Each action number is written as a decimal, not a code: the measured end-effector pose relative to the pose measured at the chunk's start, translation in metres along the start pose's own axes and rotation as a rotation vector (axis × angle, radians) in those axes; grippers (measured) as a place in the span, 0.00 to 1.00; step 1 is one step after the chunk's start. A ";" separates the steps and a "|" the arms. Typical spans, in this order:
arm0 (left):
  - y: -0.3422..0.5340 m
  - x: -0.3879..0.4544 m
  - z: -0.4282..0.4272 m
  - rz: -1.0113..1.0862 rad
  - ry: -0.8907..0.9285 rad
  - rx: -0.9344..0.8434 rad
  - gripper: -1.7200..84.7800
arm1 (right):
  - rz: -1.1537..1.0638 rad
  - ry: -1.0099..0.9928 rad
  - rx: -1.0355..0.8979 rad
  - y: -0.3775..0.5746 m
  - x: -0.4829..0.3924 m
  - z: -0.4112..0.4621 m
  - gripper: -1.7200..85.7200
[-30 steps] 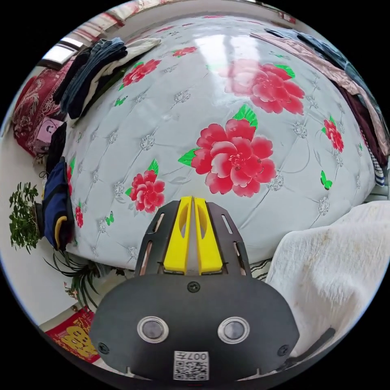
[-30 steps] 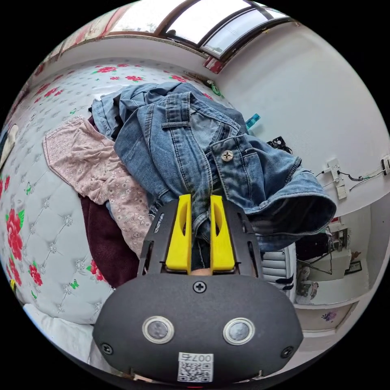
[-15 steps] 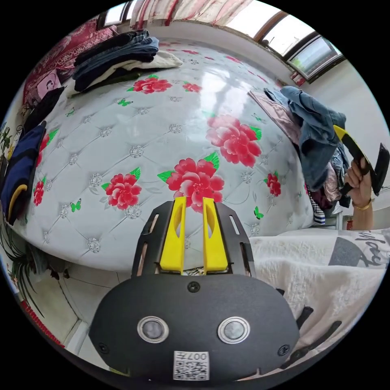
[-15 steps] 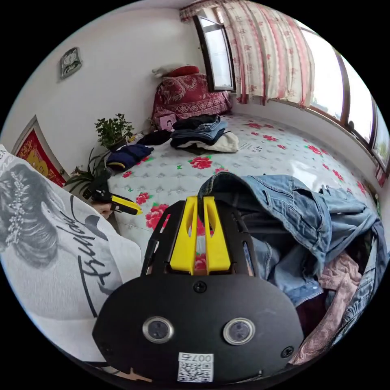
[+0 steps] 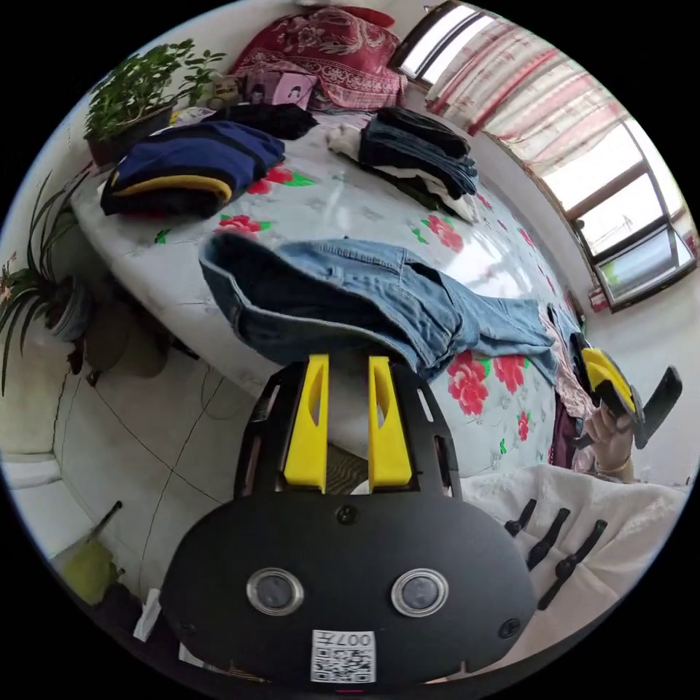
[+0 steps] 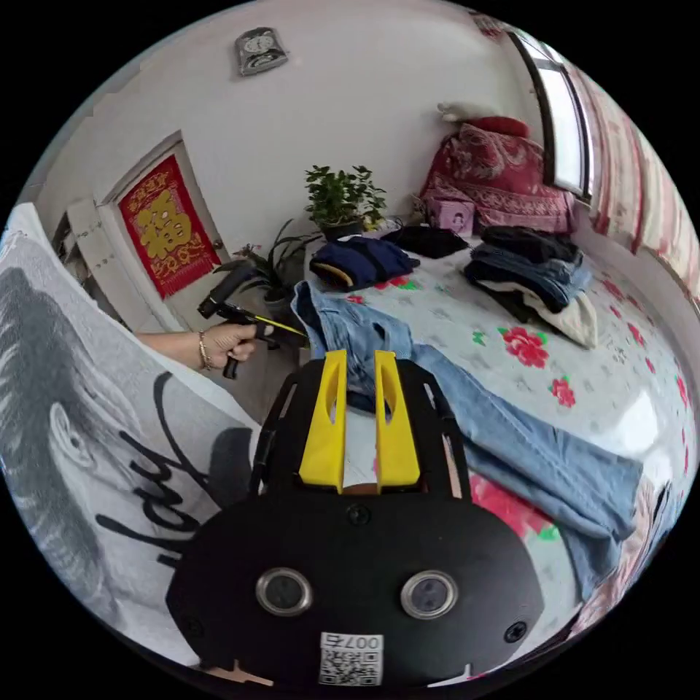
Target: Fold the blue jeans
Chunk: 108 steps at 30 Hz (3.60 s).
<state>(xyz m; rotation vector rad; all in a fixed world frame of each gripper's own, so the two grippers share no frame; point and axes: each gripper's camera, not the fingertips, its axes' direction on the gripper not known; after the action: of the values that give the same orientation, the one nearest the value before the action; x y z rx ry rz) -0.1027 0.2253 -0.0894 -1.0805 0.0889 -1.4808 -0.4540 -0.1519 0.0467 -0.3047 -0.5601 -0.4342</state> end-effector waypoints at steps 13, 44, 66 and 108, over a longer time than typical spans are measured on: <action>-0.110 0.102 0.064 0.385 -0.065 -0.220 0.15 | 0.520 0.422 -0.285 0.063 0.212 0.027 0.12; -0.211 0.018 -0.054 0.227 -0.010 -0.049 0.11 | 0.801 0.425 -0.120 0.137 0.141 -0.003 0.09; -0.200 0.080 -0.075 0.241 -0.141 -0.092 0.04 | 0.813 0.663 0.084 0.116 0.105 -0.079 0.02; -0.285 0.121 -0.187 0.168 -0.140 0.040 0.04 | 0.890 0.762 -0.148 0.069 0.157 -0.137 0.10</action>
<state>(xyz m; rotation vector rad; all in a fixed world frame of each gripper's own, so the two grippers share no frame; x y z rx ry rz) -0.4140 0.1029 0.0486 -1.1140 0.0493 -1.2488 -0.2414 -0.1949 0.0142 -0.4616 0.3729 0.2863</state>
